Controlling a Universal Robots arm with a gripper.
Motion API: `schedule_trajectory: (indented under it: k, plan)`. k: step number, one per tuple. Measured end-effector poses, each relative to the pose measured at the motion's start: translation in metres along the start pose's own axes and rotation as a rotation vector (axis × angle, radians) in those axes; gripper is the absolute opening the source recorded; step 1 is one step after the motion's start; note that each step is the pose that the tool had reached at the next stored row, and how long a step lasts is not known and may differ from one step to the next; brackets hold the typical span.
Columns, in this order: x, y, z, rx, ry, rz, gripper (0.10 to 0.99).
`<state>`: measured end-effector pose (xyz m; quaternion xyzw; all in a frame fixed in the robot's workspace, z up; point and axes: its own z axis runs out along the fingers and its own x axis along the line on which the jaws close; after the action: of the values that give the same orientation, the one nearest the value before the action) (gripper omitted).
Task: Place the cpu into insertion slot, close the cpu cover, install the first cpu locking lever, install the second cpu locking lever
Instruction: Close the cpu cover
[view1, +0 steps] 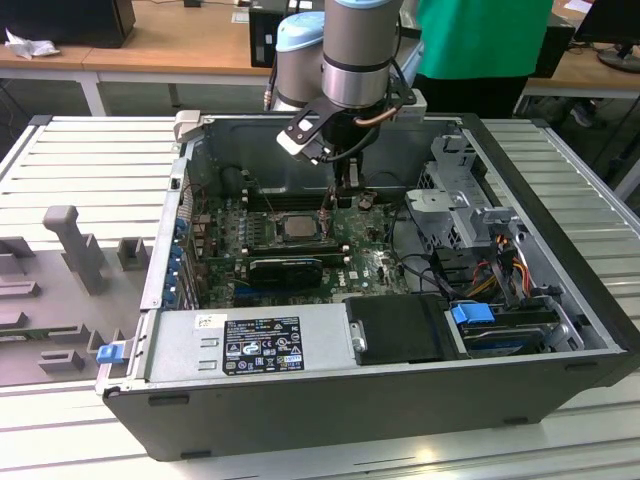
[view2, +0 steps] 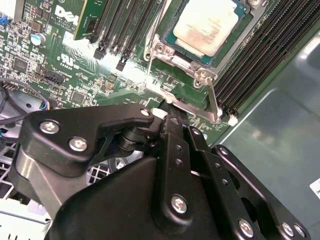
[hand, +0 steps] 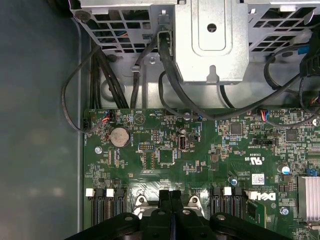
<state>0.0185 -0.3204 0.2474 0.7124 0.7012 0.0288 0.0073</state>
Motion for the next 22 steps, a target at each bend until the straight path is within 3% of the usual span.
schedule_trajectory:
  k: [22]
  plan:
    - [-0.0002, -0.0122, -0.0006, 0.0, 0.0001, 0.0, 0.106]
